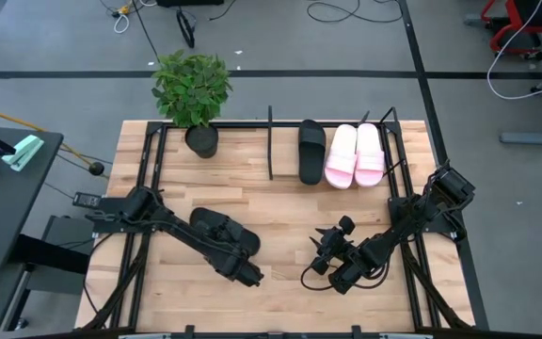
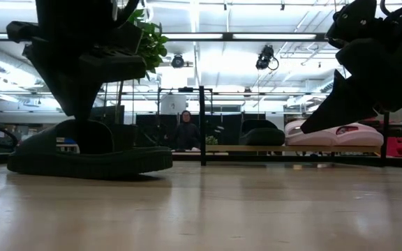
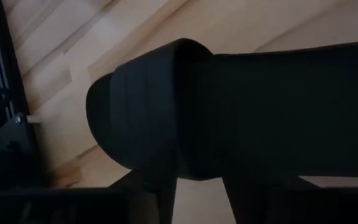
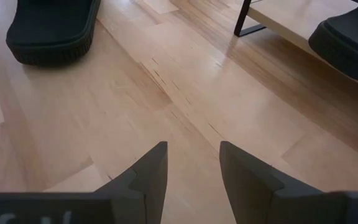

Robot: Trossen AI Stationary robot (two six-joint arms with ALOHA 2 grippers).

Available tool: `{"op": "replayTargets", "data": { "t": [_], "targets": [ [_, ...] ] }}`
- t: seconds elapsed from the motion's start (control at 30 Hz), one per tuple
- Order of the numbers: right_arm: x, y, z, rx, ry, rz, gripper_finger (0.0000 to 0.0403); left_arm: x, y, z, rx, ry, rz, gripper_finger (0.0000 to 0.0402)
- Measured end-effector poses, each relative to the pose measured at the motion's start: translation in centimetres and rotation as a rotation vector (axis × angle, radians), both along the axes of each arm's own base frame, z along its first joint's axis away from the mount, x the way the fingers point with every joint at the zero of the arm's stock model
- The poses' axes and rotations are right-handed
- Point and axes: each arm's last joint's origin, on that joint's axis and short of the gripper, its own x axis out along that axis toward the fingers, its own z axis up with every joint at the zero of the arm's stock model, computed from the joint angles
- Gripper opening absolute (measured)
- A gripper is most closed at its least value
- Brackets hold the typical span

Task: Pick and place slides into the shelf
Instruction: Put the black slide on the shelf

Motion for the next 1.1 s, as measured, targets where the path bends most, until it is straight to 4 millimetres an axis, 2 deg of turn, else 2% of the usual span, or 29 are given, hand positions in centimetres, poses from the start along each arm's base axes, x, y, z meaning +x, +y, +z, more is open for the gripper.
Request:
{"op": "replayTargets", "data": {
  "t": [0.33,0.67,0.77,1.0,1.1],
  "targets": [
    [0.0,0.0,0.0,-0.002,0.001,0.001,0.0151,0.8,1.5,0.0,0.001,0.041,-0.063,0.017],
    [0.0,0.0,0.0,0.005,0.001,0.001,0.0151,2.4,5.7,-0.1,-0.085,0.197,-0.171,0.018],
    [0.0,0.0,0.0,0.006,0.002,0.001,0.0151,2.4,6.0,-0.1,-0.136,0.222,-0.178,0.0177],
    [0.0,0.0,0.0,0.004,0.004,0.003,0.0151,2.3,5.9,-0.1,-0.127,0.248,-0.207,0.0181],
    [0.0,0.0,0.0,0.004,0.005,0.004,0.0151,1.9,6.1,-0.9,-0.121,0.269,-0.204,0.0177]
  ]
}}
